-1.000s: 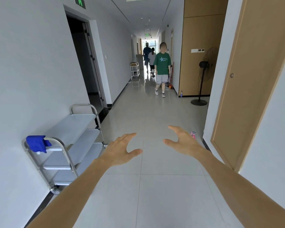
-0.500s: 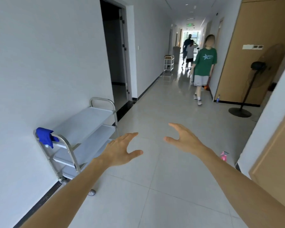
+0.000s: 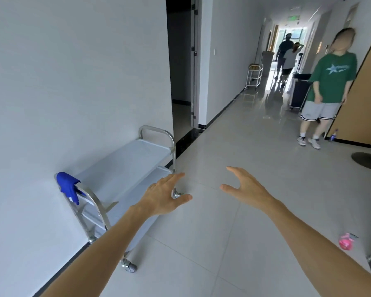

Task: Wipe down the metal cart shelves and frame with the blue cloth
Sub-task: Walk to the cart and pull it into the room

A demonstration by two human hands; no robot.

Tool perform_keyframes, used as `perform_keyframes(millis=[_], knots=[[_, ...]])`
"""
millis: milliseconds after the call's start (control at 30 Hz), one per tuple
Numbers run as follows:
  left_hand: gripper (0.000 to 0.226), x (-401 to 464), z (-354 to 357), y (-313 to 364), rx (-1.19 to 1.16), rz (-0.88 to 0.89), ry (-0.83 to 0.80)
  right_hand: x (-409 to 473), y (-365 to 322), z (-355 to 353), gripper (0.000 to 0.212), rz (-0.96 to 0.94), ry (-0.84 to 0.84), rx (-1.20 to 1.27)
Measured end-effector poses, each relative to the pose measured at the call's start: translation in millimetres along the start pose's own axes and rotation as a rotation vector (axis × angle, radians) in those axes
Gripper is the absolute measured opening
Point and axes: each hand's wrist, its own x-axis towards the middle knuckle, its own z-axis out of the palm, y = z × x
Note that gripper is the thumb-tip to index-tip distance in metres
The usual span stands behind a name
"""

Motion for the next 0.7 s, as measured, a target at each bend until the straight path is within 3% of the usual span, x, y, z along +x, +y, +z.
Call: perform_keyframes(millis=[333, 700], knots=[[0.075, 107.3, -21.2, -112.0, -0.011, -0.087, 0.023, 184.0, -42.0, 49.4, 0.070, -0.067, -0.075, 0.039], [0.074, 139.3, -32.6, -250.9, -0.076, -0.401, 0.161, 357.9, -110.3, 159.8, 0.071, -0.300, -0.306, 0.145]])
